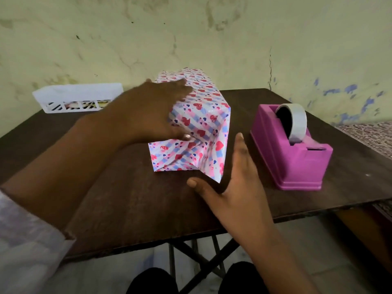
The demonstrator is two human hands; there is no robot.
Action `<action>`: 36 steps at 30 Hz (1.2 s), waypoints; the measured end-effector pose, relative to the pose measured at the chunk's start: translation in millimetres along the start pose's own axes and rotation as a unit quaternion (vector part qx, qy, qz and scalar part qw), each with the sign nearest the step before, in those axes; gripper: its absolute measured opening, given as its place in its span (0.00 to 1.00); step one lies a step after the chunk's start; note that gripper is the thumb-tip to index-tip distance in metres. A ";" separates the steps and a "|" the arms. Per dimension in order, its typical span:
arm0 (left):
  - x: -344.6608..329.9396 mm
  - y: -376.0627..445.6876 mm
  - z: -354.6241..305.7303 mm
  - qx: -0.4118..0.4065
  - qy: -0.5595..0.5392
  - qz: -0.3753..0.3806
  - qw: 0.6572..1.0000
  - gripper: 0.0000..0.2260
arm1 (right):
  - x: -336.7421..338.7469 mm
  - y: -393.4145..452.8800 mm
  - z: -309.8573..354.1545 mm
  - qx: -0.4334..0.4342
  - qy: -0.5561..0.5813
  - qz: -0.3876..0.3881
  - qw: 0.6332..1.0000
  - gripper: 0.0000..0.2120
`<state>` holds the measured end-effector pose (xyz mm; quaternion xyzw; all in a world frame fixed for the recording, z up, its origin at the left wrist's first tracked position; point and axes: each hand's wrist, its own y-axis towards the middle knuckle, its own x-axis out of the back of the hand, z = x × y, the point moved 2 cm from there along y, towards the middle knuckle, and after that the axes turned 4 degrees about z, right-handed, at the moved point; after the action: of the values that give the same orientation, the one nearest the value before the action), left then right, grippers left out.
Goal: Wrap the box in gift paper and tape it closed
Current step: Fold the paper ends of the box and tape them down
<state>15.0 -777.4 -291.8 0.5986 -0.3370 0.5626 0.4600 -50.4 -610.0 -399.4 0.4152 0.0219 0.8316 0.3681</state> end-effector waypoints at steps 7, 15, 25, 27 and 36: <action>-16.7 -10.4 7.9 0.034 -0.023 -0.055 0.998 0.42 | -32.8 -4.3 14.0 0.069 0.017 -0.124 0.990 0.32; -17.1 -7.9 6.5 0.032 -0.020 -0.060 0.998 0.42 | -41.9 1.4 24.6 0.112 -0.026 -0.163 0.980 0.27; -13.8 -8.3 8.7 0.030 -0.083 -0.039 0.995 0.41 | -64.8 9.1 38.9 0.138 -0.162 -0.091 0.973 0.32; -13.2 -7.8 8.1 0.032 -0.073 -0.023 0.997 0.45 | -65.9 9.7 36.6 0.143 -0.169 -0.076 0.972 0.32; -17.5 -5.8 17.7 -0.011 -0.039 -0.022 0.999 0.42 | -41.1 2.6 19.3 0.170 -0.029 0.170 0.970 0.24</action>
<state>24.3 -793.8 -309.0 0.6225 -0.3478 0.5248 0.4650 -22.5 -643.0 -413.6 0.4930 0.0820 0.8538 0.1458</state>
